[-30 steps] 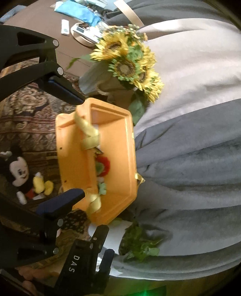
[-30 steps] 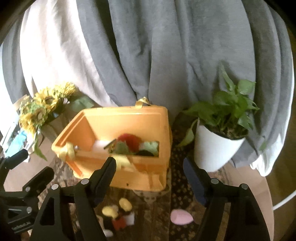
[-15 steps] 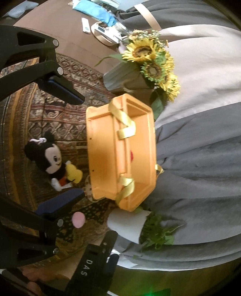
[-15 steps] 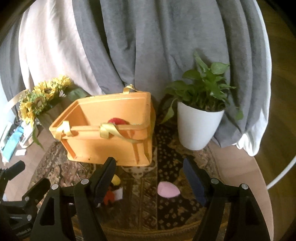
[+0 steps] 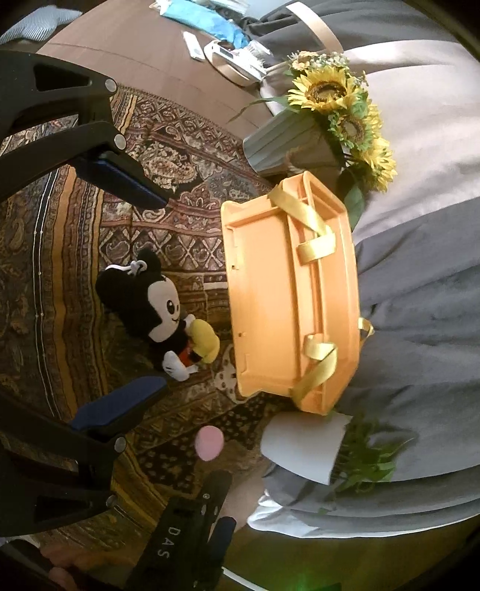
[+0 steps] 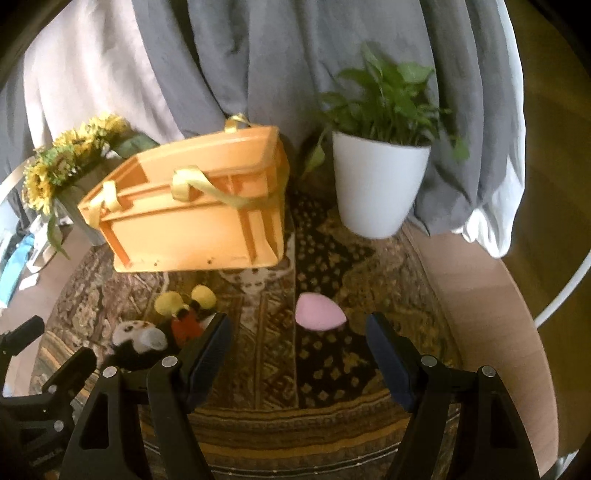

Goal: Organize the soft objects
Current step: 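Move left tool to the Mickey plush while right tool reaches the pink sponge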

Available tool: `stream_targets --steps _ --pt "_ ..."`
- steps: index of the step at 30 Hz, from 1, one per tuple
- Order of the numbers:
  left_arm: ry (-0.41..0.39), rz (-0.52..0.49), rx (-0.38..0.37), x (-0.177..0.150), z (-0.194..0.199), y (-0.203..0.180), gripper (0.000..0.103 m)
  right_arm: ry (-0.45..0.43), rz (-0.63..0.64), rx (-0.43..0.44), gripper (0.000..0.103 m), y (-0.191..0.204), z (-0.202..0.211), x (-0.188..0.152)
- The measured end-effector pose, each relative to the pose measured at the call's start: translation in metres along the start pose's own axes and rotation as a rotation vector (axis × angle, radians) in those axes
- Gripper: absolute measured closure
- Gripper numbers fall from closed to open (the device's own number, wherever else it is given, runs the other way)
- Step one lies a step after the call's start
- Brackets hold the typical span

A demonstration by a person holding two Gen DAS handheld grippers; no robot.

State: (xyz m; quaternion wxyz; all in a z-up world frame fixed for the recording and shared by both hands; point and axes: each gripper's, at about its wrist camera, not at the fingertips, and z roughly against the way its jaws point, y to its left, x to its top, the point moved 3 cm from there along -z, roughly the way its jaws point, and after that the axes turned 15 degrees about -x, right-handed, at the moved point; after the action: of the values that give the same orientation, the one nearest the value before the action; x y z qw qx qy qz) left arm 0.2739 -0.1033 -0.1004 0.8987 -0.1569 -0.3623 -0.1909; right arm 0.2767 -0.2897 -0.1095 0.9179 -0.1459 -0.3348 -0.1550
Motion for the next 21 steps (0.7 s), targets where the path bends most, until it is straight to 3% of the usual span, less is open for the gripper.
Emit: stream_targets --steps 15,21 --pt "0.077 -0.093 0.056 -0.016 -0.044 0.000 0.010 0.078 0.001 -0.009 0.027 0.007 -0.051 -0.009" --pt "0.135 -0.099 0.039 -0.019 -0.070 0.003 0.011 0.106 -0.018 -0.018 0.027 0.008 -0.073 -0.007"
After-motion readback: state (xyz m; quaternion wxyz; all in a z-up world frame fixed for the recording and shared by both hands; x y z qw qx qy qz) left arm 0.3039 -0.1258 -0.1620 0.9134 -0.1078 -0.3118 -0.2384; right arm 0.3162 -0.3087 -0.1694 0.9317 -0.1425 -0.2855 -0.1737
